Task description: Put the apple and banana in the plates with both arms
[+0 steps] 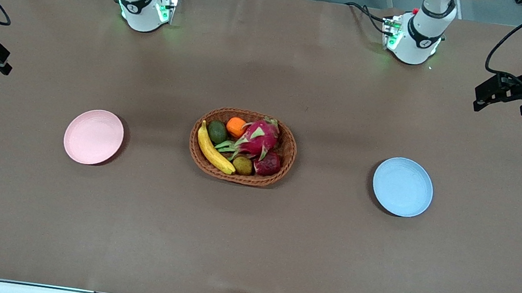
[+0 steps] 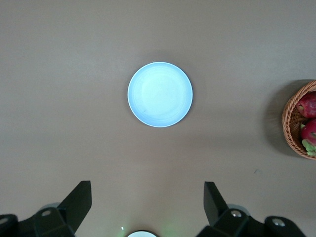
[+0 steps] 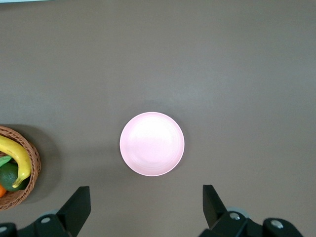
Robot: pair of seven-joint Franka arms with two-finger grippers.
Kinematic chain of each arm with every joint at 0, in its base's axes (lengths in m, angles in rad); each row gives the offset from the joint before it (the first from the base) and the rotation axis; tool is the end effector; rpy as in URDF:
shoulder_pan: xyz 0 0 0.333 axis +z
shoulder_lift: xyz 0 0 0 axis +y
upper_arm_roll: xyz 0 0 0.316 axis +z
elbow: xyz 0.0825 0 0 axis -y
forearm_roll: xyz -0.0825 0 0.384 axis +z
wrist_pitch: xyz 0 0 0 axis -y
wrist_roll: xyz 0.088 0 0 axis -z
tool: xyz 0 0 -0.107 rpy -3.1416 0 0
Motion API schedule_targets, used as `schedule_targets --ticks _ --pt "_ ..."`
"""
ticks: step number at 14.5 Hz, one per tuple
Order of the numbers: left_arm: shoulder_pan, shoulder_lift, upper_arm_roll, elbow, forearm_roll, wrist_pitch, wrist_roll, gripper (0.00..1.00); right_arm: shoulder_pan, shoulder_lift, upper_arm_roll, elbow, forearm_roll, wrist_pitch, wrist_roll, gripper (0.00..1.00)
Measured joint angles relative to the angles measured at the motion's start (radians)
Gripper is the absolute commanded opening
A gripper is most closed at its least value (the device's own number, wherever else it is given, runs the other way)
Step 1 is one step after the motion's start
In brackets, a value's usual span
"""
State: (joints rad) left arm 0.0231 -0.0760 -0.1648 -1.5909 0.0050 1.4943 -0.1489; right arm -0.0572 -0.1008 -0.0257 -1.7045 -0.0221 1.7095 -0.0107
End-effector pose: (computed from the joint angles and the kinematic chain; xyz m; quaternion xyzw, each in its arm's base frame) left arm 0.5175 -0.0770 0.6488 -0.9999 -0.0041 0.0094 0.0102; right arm 0.5335 -0.0471 0.6284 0.9979 -0.0351 0.0523 0.0122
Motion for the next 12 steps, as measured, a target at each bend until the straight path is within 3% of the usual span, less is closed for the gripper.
schedule_targets --ticks 6,12 --pt "0.0 0.007 0.0 0.002 0.0 0.0 0.0 1.0 0.0 0.0 0.0 -0.003 0.0 -0.009 0.0 1.0" --pt "-0.012 0.084 -0.011 0.039 0.0 0.002 0.008 1.0 0.014 0.001 0.006 -0.011 0.0 -0.048 -0.003 1.0"
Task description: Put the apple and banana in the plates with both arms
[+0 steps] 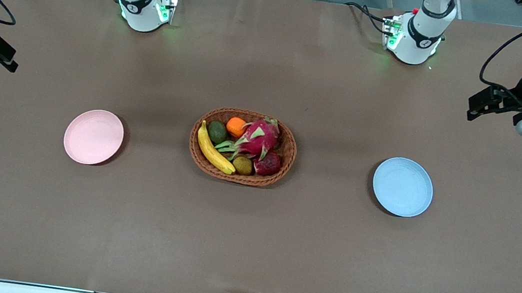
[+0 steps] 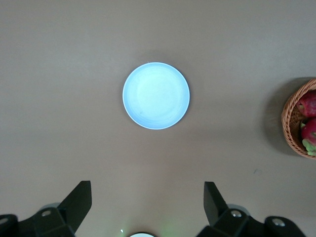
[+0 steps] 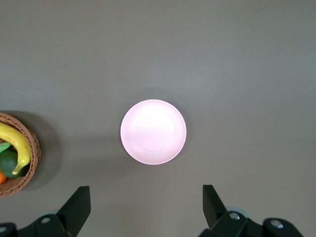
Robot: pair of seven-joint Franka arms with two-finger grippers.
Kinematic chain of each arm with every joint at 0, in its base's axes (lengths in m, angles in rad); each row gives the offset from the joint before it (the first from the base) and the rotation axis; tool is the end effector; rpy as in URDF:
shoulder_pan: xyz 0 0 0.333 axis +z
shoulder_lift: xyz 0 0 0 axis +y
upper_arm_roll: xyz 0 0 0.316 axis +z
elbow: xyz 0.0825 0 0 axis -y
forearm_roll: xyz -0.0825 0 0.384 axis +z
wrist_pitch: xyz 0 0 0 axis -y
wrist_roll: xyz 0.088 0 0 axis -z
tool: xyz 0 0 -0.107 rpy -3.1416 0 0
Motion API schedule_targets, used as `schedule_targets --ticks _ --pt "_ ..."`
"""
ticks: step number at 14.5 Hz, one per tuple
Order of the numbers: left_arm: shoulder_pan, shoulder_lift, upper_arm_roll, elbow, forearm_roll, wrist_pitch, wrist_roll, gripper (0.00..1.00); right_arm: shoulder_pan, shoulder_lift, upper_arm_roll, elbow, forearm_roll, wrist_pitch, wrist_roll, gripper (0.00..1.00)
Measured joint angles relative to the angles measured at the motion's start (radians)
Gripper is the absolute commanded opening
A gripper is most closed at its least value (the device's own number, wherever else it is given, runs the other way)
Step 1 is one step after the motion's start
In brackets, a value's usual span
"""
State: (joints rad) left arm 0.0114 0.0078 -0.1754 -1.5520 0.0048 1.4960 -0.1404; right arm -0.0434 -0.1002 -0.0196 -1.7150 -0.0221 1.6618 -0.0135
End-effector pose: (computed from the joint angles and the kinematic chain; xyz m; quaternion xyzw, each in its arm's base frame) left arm 0.5418 -0.0887 0.6227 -0.9994 0.0117 0.0312 0.0065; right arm 0.5294 -0.0361 0.6185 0.9994 -0.0240 0.0231 0.0109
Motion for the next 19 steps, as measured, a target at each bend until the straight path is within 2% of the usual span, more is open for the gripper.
schedule_targets --ticks 3,10,16,19 --pt "-0.042 0.046 -0.005 0.002 -0.001 0.003 -0.054 1.0 0.053 0.017 0.004 -0.018 0.0 -0.006 0.0 1.0" --pt "-0.238 0.178 -0.011 0.004 -0.067 0.118 -0.475 1.0 0.197 0.187 0.011 -0.036 0.031 0.02 0.002 1.0" --pt "-0.359 0.327 -0.011 0.005 -0.071 0.215 -0.737 1.0 0.336 0.33 0.013 -0.038 0.093 0.148 0.01 0.95" --pt "-0.391 0.379 -0.011 0.004 -0.071 0.287 -0.844 1.0 0.428 0.415 0.013 -0.038 0.121 0.248 0.125 0.88"
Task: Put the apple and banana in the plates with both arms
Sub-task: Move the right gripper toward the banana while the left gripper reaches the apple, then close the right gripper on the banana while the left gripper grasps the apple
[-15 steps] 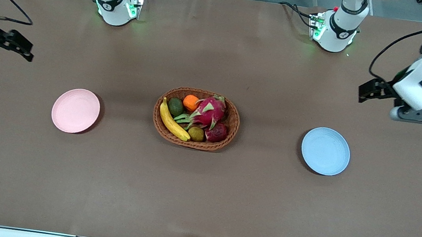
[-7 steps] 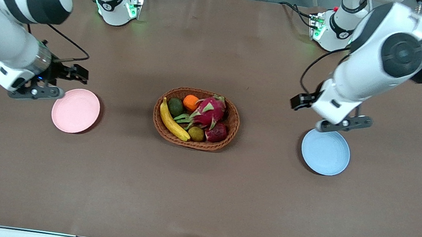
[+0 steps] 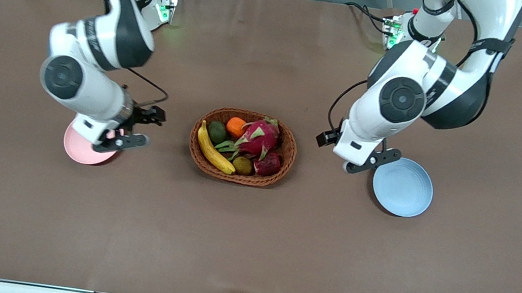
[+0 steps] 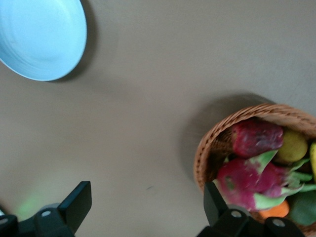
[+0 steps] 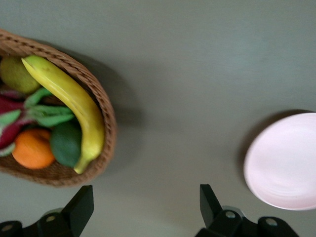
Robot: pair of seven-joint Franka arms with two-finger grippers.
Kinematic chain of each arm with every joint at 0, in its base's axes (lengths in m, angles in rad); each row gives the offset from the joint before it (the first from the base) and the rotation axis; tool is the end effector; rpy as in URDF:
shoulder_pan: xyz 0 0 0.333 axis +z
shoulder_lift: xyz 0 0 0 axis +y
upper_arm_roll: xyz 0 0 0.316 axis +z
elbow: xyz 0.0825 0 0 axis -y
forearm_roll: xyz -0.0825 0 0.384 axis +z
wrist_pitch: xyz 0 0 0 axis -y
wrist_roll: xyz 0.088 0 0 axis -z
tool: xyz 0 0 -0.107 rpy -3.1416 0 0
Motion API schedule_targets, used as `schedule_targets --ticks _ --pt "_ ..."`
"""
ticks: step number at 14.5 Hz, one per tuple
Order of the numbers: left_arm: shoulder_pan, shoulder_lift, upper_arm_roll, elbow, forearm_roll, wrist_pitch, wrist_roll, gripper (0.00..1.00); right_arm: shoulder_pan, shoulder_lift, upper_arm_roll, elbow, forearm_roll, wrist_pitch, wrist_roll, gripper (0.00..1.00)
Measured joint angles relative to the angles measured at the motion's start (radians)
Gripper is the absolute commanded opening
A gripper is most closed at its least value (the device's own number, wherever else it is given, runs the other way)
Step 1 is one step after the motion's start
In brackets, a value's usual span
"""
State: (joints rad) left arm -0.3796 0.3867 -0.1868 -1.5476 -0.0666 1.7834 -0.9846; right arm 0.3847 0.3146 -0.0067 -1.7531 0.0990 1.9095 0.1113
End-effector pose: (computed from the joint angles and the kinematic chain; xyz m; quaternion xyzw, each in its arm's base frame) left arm 0.5570 -0.3433 0.4205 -0.9705 -0.2198 0.0987 0.0024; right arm 0.5766 0.2369 0.3782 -0.9895 -0.1126 0.0873 0.0237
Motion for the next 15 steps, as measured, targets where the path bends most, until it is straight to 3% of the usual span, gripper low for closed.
schedule_targets --ticks 5,9,15 --pt "-0.074 0.111 -0.001 0.0 -0.024 0.193 -0.191 1.0 0.167 0.107 0.0 0.001 0.0 0.128 0.253 0.84" --pt "-0.131 0.194 -0.001 0.002 -0.025 0.368 -0.338 1.0 0.162 0.14 -0.015 0.001 0.0 0.139 0.26 0.76" --pt "-0.141 0.278 0.001 0.003 -0.038 0.461 -0.375 1.0 0.162 0.145 -0.015 -0.033 0.0 0.136 0.268 0.7"
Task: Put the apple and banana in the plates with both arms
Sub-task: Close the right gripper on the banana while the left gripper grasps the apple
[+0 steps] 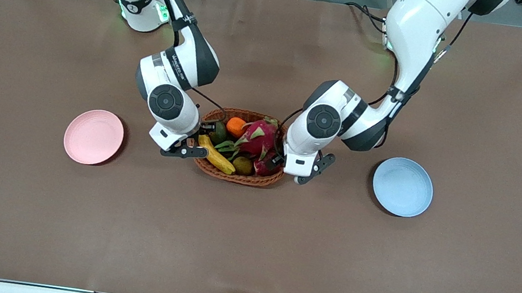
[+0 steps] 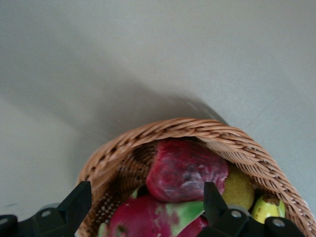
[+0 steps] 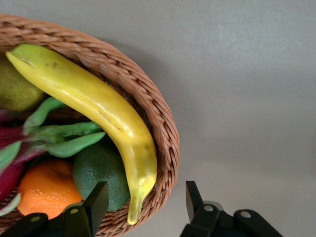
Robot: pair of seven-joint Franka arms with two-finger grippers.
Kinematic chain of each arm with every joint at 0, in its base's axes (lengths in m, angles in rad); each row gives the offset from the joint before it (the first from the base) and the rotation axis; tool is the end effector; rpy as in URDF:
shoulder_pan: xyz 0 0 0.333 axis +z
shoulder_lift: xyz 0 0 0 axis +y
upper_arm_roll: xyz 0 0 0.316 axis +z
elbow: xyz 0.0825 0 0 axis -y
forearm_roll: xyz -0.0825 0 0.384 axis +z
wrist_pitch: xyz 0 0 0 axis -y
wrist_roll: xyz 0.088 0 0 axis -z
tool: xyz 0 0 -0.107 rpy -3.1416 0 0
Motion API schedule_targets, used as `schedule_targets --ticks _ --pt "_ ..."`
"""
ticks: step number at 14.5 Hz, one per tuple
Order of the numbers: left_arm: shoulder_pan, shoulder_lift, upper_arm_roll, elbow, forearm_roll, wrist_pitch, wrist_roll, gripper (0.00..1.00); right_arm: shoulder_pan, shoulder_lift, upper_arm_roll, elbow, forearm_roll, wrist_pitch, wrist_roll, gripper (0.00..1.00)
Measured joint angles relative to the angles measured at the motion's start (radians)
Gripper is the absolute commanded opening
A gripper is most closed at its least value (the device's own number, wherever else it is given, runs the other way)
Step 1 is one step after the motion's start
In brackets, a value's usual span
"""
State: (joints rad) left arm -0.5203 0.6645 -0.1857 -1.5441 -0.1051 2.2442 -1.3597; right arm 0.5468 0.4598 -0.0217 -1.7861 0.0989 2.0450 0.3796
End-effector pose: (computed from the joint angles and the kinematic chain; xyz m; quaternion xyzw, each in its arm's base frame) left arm 0.5514 -0.4471 0.2716 0.9241 0.3686 -0.0731 0.0692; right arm 0.5424 0.3216 0.2818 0.9932 0.0461 -0.1060 0.0108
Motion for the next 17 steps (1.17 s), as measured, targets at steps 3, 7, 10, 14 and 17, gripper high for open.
schedule_targets --ticks 3,7,10,14,17 --pt "-0.015 0.028 -0.001 0.0 -0.003 0.068 -0.009 1.0 0.006 0.0 0.002 -0.015 0.0 -0.003 0.023 0.69" --pt "-0.029 0.048 -0.001 0.001 -0.004 0.141 -0.012 1.0 0.019 0.0 0.005 -0.032 0.0 -0.005 0.038 0.68" --pt "-0.036 0.065 -0.001 0.002 -0.004 0.181 -0.011 1.0 0.025 0.0 0.005 -0.043 0.0 -0.005 0.041 0.65" --pt "-0.042 0.087 -0.001 0.002 -0.004 0.201 -0.007 1.0 0.028 0.0 0.007 -0.044 0.0 -0.005 0.041 0.63" --pt "-0.042 0.101 -0.001 0.003 -0.004 0.222 0.003 1.0 0.029 0.0 0.008 -0.048 0.0 -0.006 0.041 0.62"
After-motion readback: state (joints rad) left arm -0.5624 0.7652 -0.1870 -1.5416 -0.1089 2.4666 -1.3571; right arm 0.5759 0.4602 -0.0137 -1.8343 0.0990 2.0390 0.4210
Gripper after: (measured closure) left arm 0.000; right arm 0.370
